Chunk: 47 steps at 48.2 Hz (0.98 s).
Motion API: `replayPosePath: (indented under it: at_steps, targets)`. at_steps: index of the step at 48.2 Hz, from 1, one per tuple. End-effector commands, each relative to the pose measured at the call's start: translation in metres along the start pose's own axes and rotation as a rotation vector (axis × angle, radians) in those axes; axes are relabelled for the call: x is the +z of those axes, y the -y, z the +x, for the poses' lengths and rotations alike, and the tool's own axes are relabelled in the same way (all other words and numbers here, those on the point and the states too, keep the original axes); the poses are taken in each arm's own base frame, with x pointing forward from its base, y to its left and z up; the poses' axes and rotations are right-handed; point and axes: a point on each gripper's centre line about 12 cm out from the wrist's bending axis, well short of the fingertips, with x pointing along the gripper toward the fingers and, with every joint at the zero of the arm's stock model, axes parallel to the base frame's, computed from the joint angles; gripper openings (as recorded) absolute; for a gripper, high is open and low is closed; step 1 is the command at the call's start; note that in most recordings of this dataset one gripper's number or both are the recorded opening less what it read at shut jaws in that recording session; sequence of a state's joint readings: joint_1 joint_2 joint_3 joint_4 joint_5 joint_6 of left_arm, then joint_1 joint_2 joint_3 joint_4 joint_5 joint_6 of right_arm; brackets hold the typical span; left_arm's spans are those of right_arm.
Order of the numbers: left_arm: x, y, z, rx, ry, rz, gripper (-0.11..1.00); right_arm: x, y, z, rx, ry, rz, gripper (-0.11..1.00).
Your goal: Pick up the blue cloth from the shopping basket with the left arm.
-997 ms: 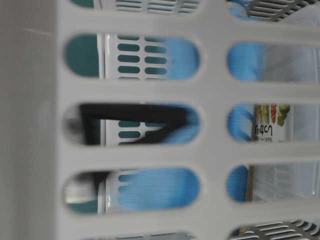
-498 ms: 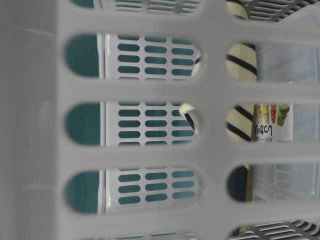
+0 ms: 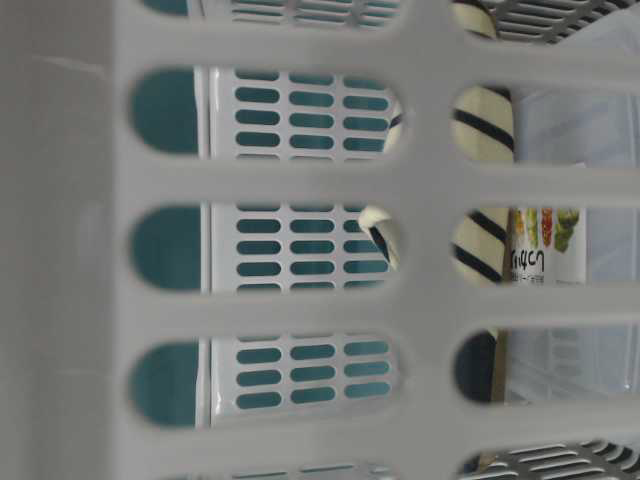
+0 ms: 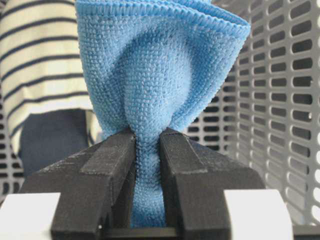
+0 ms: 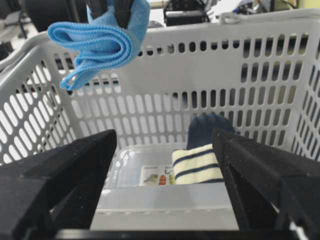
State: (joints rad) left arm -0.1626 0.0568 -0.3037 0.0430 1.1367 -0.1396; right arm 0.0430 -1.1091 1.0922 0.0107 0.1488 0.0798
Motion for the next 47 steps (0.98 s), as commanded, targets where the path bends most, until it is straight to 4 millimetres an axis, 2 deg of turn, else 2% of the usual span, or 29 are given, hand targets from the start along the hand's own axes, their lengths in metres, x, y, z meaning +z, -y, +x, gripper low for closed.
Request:
replayPosePath:
  at_steps: [1,16,32,47]
  targets:
    - [0.002,0.0,-0.031,-0.008,0.08,0.002,0.12,0.005,0.0,0.001,-0.001,0.014,0.006,0.75]
    - [-0.019,-0.003,-0.05,-0.024,0.183,0.0,0.12,0.005,0.003,0.001,-0.016,0.014,0.01,0.75]
    - [-0.03,-0.01,-0.05,-0.017,0.202,0.002,0.12,0.005,0.006,0.001,-0.033,0.017,0.012,0.75]
    - [-0.031,-0.009,-0.044,-0.019,0.203,-0.004,0.12,0.004,0.006,0.0,-0.033,0.017,0.012,0.75]
